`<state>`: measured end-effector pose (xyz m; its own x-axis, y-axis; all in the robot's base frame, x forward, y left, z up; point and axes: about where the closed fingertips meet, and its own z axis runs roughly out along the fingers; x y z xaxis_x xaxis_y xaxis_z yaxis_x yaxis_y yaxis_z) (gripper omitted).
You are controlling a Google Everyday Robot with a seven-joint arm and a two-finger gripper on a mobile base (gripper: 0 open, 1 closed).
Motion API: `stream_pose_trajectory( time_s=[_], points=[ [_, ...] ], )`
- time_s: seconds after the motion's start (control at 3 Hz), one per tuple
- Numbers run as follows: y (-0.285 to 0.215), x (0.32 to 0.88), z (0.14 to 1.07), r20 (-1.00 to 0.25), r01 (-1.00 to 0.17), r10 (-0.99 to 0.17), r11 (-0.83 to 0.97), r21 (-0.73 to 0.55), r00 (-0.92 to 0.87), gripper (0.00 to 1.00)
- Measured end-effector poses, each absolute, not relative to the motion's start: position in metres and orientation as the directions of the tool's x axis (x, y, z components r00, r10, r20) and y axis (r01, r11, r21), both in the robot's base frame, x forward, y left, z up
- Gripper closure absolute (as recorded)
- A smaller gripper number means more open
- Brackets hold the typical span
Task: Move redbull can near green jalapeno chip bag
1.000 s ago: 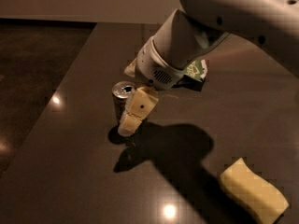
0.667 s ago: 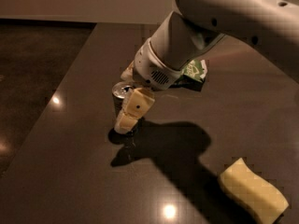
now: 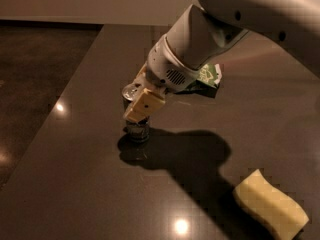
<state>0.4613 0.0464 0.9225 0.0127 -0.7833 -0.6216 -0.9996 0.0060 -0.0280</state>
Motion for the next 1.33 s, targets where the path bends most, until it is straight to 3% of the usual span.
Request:
stream_pose_trajectory(
  time_s=[0.33,0.67,1.33],
  points=[
    [0.031,0.470,0.934,-0.627,-0.998,-0.779,0.045,-0.033,-0.014,0.88],
    [0.019,0.477,0.943,-0.632,-0.997,-0.774,0.075,-0.036,-0.035,1.00],
    [-0.025,0.523,0.945,-0.596,-0.984,-0.797,0.165,-0.060,-0.097,1.00]
  ],
)
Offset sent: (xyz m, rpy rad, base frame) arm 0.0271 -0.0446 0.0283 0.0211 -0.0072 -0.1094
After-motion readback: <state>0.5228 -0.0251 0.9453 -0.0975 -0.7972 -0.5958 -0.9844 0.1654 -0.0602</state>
